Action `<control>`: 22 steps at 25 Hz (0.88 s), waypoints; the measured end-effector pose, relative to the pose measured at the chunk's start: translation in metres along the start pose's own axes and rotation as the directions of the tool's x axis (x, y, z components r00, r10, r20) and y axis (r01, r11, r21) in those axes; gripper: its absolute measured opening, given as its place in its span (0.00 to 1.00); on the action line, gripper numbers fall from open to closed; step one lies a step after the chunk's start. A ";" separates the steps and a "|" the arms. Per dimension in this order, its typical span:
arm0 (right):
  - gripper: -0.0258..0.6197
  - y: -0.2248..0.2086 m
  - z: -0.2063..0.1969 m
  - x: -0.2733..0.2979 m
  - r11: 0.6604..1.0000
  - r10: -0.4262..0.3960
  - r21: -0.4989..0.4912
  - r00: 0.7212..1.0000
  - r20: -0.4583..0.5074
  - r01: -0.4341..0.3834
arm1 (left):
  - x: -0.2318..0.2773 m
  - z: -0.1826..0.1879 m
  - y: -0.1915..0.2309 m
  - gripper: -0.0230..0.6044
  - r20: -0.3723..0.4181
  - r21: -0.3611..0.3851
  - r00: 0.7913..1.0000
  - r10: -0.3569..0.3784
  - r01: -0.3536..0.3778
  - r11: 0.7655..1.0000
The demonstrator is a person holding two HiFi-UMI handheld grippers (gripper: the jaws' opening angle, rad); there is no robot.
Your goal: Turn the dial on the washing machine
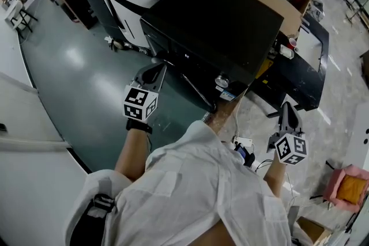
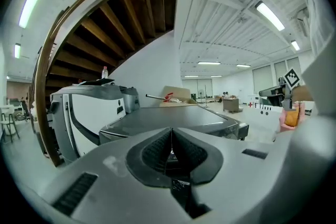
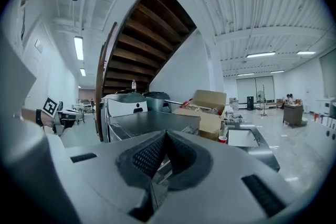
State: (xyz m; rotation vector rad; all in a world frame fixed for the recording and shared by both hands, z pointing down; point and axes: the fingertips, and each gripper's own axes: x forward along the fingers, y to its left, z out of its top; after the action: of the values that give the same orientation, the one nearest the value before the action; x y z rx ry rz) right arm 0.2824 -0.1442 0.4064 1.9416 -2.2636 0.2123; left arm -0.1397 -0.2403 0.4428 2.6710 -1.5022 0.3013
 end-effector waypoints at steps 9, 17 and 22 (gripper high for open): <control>0.04 0.011 0.002 0.002 1.000 0.013 -0.009 1.000 -0.010 -0.013 | -0.016 0.001 0.006 0.06 0.020 -0.040 1.000 0.005 -0.004 0.999; 0.04 0.010 -0.003 -0.001 1.000 0.010 -0.001 1.000 -0.027 -0.010 | -0.008 0.001 -0.005 0.06 0.021 -0.031 1.000 -0.022 0.023 0.999; 0.04 0.009 -0.006 -0.001 1.000 0.010 0.000 1.000 -0.029 -0.010 | -0.007 -0.001 -0.005 0.06 0.017 -0.029 1.000 -0.019 0.020 0.999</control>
State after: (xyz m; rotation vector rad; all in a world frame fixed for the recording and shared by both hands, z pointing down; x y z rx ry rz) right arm 0.2738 -0.1409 0.4116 1.9151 -2.2555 0.2398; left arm -0.1394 -0.2317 0.4423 2.6707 -1.4726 0.2541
